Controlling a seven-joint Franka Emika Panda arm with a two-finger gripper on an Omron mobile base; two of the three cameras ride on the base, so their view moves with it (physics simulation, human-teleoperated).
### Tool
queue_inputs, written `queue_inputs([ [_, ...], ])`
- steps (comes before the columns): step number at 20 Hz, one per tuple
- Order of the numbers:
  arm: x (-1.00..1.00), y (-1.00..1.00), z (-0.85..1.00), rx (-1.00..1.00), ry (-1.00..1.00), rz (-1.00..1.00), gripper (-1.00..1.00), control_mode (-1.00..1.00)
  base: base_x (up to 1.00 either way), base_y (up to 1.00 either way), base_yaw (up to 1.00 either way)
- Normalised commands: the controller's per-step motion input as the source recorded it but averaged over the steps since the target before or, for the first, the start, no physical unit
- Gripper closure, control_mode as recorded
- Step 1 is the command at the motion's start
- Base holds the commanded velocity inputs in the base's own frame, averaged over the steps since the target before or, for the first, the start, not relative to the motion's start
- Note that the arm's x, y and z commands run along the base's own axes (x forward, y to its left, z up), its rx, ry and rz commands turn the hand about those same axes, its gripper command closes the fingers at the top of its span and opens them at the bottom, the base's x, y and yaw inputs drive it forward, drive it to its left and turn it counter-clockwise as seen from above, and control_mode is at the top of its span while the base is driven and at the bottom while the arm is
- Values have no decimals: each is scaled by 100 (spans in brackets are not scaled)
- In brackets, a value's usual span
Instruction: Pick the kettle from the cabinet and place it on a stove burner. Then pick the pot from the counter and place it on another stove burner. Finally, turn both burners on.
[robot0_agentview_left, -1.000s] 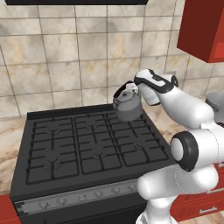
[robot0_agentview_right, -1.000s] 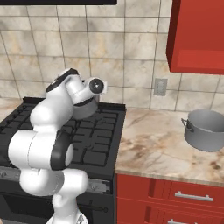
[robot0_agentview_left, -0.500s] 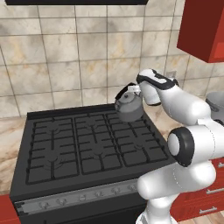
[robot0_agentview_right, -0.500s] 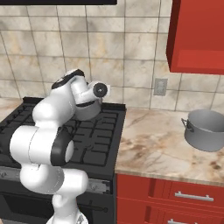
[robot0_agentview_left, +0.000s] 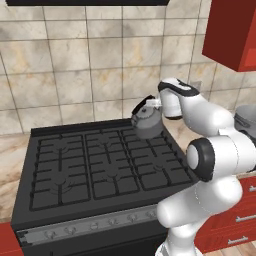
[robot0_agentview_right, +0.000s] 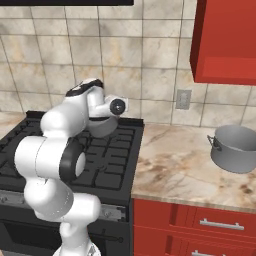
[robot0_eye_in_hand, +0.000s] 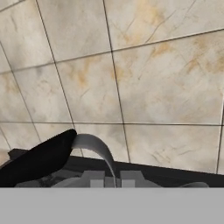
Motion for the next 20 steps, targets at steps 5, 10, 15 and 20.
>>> queue_inputs([
  [5, 3, 0, -19, 0, 0, 0, 100, -100, 0, 0, 0],
  [10, 4, -1, -13, 0, 2, 0, 100, -100, 0, 0, 0],
  [15, 14, 0, -7, 1, 0, 0, 100, -100, 0, 0, 0],
  [20, 22, 0, -6, 2, 0, 0, 100, -100, 0, 0, 0],
])
